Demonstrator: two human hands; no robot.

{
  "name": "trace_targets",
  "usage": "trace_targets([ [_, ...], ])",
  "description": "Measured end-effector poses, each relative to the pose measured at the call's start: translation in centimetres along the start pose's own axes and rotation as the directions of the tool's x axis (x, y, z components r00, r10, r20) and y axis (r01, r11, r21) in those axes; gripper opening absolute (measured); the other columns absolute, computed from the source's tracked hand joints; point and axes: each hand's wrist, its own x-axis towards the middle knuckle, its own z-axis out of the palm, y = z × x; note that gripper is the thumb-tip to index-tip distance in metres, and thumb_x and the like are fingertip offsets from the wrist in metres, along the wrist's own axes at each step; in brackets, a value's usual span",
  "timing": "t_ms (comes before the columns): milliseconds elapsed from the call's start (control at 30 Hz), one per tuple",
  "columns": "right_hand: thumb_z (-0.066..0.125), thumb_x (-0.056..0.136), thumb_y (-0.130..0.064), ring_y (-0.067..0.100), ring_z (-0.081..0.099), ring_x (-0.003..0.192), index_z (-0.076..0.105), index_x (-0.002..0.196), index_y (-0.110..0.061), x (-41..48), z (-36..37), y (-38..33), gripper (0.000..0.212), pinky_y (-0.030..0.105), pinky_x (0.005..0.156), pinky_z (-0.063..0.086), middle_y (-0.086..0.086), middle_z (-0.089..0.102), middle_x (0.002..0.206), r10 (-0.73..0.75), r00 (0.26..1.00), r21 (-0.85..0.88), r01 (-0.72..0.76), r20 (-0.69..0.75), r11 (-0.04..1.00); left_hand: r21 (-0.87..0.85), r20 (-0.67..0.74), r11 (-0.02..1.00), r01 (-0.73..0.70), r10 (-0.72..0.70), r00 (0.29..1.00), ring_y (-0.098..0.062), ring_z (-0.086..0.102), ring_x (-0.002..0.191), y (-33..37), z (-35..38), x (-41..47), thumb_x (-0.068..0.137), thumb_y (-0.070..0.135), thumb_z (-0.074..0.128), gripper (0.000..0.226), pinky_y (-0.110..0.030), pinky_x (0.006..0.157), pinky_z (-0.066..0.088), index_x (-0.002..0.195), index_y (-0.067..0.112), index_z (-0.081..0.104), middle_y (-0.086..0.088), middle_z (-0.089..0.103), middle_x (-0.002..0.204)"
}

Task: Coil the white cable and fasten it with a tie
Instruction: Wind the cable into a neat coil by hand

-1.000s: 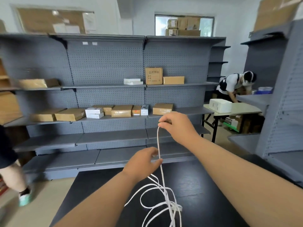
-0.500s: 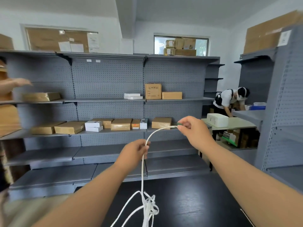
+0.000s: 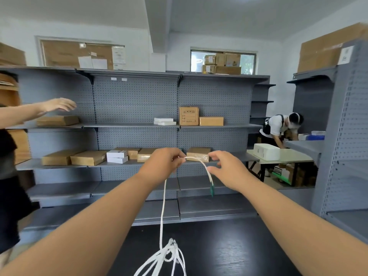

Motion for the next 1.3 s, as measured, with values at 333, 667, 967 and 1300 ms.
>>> trace_targets([
  [333, 0.057, 0.092, -0.027, 0.004, 0.047, 0.074, 0.067, 0.104, -0.016, 0.6, -1.2, -2.0, 0.019, 0.010, 0.056, 0.029, -0.007, 0.058, 0.089, -0.136, 0.991, -0.004, 0.136, 0.014, 0.991, -0.083, 0.023, 0.996, -0.032, 0.034, 0.999, -0.006, 0.048, 0.057, 1.2, 0.0, 0.8, 0.092, 0.025, 0.058, 0.013, -0.010, 0.051, 0.037, 0.087, 0.018, 0.068, 0.004, 0.057, 0.068],
  [667, 0.057, 0.091, -0.021, 0.009, 0.054, 0.073, 0.069, 0.094, -0.014, 1.4, -1.6, -1.3, 0.014, 0.027, 0.077, 0.048, -0.012, 0.058, 0.075, -0.081, 0.989, 0.110, 0.095, -0.120, 0.989, -0.496, 0.352, 0.824, 0.273, -0.097, 0.931, -0.005, 0.060, 0.065, -1.5, 5.3, -2.4, 0.089, 0.009, 0.062, 0.014, -0.017, 0.067, 0.050, 0.077, 0.016, 0.059, 0.003, 0.065, 0.067],
  [967, 0.058, 0.091, -0.019, 0.014, 0.059, 0.072, 0.067, 0.089, -0.016, 1.9, -2.9, 0.7, 0.010, 0.040, 0.083, 0.055, -0.003, 0.064, 0.081, 0.078, 0.952, 0.313, 0.019, -0.295, 0.950, -0.344, 0.554, 0.833, 0.433, -0.192, 0.810, -0.011, 0.065, 0.081, -4.6, 7.4, -3.9, 0.086, 0.003, 0.061, 0.015, -0.026, 0.089, 0.051, 0.081, 0.016, 0.064, 0.000, 0.069, 0.079],
  [1300, 0.054, 0.093, -0.016, 0.010, 0.059, 0.060, 0.060, 0.089, -0.011, 2.5, -0.8, 2.0, 0.009, 0.029, 0.069, 0.052, 0.000, 0.062, 0.075, 0.262, 0.928, 0.478, -0.109, -0.265, 0.872, -0.744, 0.148, 0.560, 0.365, -0.395, 0.907, -0.016, 0.060, 0.064, -2.8, 6.6, -1.2, 0.089, 0.011, 0.061, 0.012, -0.019, 0.059, 0.053, 0.081, 0.004, 0.064, -0.009, 0.064, 0.074],
])
